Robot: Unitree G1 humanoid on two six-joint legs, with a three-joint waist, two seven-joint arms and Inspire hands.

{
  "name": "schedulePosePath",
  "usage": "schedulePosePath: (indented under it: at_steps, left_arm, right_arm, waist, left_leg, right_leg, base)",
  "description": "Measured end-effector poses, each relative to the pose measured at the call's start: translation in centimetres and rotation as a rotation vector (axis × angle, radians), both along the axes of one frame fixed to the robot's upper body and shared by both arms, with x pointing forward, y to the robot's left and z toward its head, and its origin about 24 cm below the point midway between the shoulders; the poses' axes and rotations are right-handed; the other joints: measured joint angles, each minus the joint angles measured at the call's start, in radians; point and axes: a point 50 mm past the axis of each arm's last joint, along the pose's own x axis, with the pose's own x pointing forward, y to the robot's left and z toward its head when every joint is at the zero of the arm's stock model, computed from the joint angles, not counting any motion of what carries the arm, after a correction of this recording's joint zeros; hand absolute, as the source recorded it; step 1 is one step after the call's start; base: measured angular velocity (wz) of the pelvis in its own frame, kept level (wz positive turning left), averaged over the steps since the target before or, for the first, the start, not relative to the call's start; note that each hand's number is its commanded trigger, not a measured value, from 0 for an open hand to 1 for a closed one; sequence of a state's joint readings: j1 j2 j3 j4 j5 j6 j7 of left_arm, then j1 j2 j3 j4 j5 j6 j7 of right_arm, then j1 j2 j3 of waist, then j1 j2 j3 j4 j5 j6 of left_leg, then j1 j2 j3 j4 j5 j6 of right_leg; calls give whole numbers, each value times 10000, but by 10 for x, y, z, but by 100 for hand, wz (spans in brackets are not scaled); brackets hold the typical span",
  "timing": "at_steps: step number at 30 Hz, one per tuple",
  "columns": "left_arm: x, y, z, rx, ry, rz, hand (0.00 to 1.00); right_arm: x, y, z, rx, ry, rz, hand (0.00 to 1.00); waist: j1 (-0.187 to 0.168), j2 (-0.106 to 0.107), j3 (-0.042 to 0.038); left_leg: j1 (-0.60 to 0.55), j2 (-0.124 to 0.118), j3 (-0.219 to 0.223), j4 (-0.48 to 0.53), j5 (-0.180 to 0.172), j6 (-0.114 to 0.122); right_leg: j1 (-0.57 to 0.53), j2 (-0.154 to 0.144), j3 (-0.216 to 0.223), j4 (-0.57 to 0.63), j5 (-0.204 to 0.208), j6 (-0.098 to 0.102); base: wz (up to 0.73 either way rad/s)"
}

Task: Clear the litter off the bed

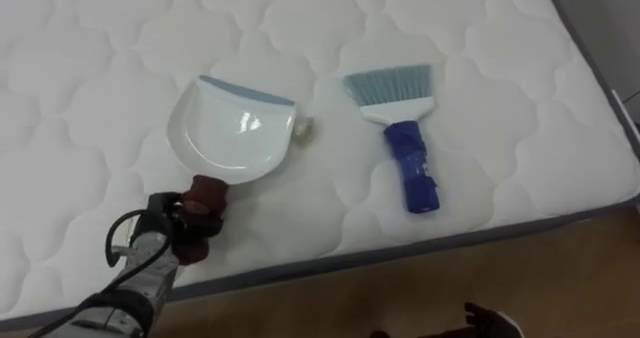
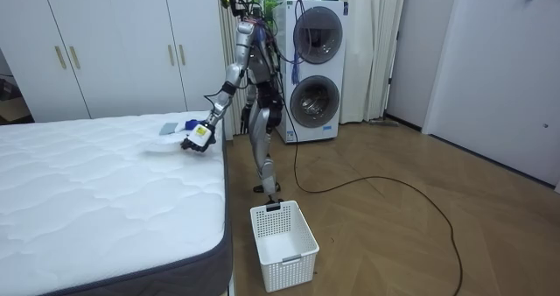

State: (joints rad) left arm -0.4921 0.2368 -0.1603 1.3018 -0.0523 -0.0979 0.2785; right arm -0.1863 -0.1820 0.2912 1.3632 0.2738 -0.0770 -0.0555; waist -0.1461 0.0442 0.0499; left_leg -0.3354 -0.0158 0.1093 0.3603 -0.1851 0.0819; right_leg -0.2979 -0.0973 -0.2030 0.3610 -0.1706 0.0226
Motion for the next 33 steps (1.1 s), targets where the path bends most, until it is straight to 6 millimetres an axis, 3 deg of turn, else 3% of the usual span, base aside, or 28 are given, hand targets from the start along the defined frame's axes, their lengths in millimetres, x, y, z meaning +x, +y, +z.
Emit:
schedulePosePath:
  at_steps: [8,16,25,33]
  left_arm:
    - [16,16,27,944,-1662,62,100]
    - [26,12,41,1285,-2670,-442,100]
    - [18,25,45,2130,-2698,-1525,100]
    - [9,18,32,1471,-1768,-2836,100]
  right_arm:
    - [-3,-12,3,-273,-147,105,0]
    - [-4,-13,3,-245,-283,197,0]
    - [-5,-28,7,-630,-265,210,0]
    - [-8,-33,8,-431,-218,423,0]
  waist:
    - [182,116,1]
    - [160,127,5]
    - [213,224,13]
    - [353,391,11]
  left_leg:
    - [73,-2,34,-91,24,-30]
    - [142,11,69,-153,30,-41]
    - [-45,13,92,-171,29,-41]
    - [-160,17,214,-151,29,-40]
  right_leg:
    - [28,14,84,13,3,-6]
    - [57,31,78,-17,3,-6]
    - [-152,25,65,-13,3,-6]
    - [-265,26,120,-13,3,-6]
  base:
    - [0]
    - [-1]
    - [0]
    - [0]
